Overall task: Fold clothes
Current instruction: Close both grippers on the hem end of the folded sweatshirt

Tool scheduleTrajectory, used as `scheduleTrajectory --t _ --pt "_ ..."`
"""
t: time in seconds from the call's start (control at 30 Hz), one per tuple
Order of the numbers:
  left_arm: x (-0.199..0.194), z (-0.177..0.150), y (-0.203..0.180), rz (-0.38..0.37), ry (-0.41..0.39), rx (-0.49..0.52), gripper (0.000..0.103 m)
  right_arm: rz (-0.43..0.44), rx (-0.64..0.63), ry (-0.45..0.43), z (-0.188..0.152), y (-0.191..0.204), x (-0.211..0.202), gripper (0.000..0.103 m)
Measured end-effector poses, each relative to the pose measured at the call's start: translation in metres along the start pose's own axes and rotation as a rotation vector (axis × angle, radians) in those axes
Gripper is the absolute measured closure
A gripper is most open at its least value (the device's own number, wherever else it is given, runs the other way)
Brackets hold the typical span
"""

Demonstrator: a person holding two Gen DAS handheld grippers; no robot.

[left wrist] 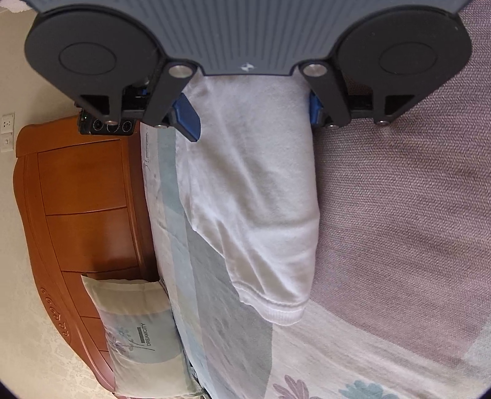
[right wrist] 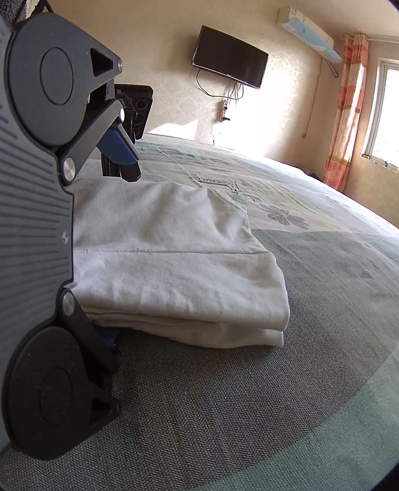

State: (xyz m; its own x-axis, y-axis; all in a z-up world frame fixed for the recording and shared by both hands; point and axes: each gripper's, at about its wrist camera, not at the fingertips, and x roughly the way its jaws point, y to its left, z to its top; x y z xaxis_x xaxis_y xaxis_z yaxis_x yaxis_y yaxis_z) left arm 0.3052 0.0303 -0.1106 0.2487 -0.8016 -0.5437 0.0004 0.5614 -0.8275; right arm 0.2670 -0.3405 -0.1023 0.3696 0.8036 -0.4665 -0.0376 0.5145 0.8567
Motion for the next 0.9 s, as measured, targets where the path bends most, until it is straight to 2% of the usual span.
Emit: scheduleTrajectory --t 0.03,0.07,0.1,0.13,0.2,0.27,0.33,0.47,0.53,0.77,0.9 --pt "0.001 0.001 -0.001 0.006 0.000 0.009 0.036 -0.005 -0.018 -0.001 -0.002 0.001 -0.001 0.005" --pt "0.002 0.001 -0.003 0.012 0.000 0.017 0.037 -0.010 -0.005 -0.013 -0.003 -0.004 -0.003 0.012" --pt "0.002 0.000 -0.004 0.019 -0.005 0.022 0.037 -0.016 0.017 -0.029 -0.005 -0.010 -0.006 0.024" --pt "0.002 -0.001 -0.006 0.025 -0.010 0.028 0.038 -0.022 0.039 -0.044 -0.006 -0.016 -0.009 0.030" --pt "0.004 -0.001 -0.009 0.038 -0.009 0.040 0.043 -0.033 0.082 -0.075 -0.008 -0.029 -0.015 0.070" --pt "0.005 0.000 -0.013 0.072 -0.011 0.048 0.048 -0.032 0.078 -0.090 -0.011 -0.030 -0.016 0.070" --pt "0.005 -0.001 -0.018 0.140 -0.012 0.056 0.071 -0.090 0.047 -0.101 -0.012 -0.018 -0.013 0.070" --pt "0.008 -0.003 -0.035 0.205 -0.021 0.086 0.075 -0.246 -0.079 -0.147 -0.023 0.019 -0.005 0.066" --pt "0.008 -0.005 -0.043 0.197 -0.019 0.102 0.075 -0.318 -0.158 -0.162 -0.028 0.038 -0.001 0.067" --pt "0.006 -0.004 -0.062 0.158 -0.021 0.118 0.075 -0.328 -0.253 -0.181 -0.029 0.070 -0.005 0.067" --pt "0.005 -0.003 -0.071 0.138 -0.022 0.139 0.075 -0.331 -0.276 -0.189 -0.032 0.074 -0.009 0.067"
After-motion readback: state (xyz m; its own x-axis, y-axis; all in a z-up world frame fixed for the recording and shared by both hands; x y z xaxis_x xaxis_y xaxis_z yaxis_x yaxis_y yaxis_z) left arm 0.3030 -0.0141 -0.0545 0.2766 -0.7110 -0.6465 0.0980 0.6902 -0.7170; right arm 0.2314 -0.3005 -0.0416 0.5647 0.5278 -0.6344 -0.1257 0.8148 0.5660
